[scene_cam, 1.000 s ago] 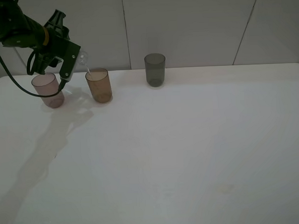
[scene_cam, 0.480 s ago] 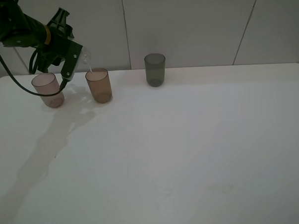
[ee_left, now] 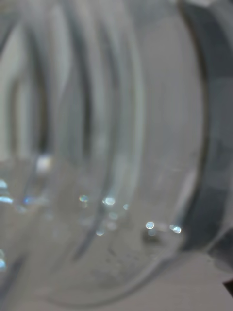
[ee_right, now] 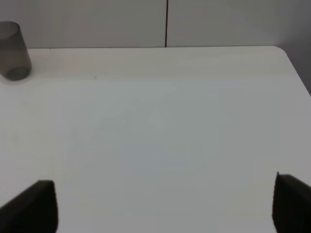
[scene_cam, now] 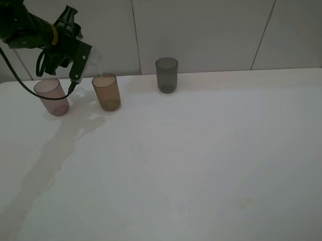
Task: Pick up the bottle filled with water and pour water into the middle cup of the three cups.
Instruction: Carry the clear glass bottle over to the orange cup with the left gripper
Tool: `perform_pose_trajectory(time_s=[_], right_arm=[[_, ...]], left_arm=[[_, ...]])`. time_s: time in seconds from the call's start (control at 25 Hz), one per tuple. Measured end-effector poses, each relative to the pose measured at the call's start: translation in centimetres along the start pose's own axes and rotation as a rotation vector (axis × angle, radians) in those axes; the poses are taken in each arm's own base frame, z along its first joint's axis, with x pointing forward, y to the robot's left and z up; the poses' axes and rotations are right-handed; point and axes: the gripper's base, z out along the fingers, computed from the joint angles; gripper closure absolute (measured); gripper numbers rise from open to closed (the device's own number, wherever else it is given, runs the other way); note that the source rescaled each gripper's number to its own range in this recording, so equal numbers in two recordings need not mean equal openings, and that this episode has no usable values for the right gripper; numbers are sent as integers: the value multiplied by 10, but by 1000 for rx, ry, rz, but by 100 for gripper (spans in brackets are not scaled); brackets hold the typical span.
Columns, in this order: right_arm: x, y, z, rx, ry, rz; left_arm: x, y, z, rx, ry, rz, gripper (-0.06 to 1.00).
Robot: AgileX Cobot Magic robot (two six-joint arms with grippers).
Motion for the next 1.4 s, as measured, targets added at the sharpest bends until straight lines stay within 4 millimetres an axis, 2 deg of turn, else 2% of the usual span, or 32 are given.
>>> perform_pose_trajectory(time_s=[1.4], right_arm=[[0,0,0,0,0,0]], left_arm=[[4,0,0,-12,-4,137,94]])
